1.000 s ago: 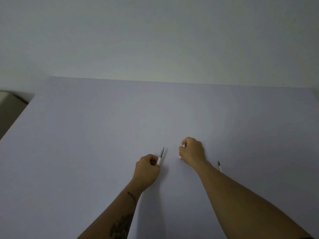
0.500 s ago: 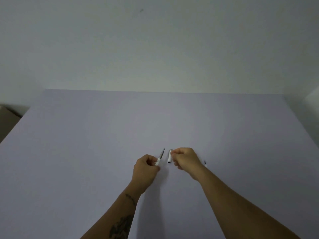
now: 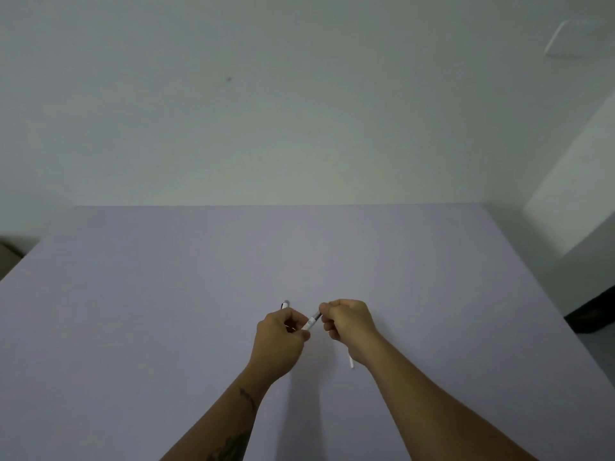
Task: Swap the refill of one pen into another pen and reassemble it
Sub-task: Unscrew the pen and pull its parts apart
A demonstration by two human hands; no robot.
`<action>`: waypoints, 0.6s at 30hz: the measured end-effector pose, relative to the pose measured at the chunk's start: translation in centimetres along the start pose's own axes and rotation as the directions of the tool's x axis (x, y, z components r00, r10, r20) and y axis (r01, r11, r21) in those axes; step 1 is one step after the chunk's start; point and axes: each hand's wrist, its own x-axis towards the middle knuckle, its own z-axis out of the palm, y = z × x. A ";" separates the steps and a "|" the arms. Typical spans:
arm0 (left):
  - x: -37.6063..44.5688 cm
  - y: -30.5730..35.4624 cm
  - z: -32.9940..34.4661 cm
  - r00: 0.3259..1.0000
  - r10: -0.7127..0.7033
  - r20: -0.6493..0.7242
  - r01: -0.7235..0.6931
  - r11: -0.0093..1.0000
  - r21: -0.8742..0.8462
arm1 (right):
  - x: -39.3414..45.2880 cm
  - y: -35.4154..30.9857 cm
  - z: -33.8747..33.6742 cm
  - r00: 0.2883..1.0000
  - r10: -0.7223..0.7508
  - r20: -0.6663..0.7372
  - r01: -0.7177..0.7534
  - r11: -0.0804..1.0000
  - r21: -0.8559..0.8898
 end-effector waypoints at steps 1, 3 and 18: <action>-0.3 0.2 0.2 1.000 0.007 0.000 -0.007 1.000 0.013 | 0.0 0.1 -0.3 1.000 -0.007 0.004 0.007 1.000 0.006; -0.7 0.6 0.6 1.000 0.011 0.000 -0.011 0.999 0.035 | -0.1 0.2 -0.7 1.000 -0.012 0.004 0.012 1.000 0.019; -1.0 1.1 0.3 0.999 -0.039 -0.008 0.039 0.999 0.007 | -0.7 0.9 -1.0 0.987 0.061 0.150 -0.102 0.953 0.284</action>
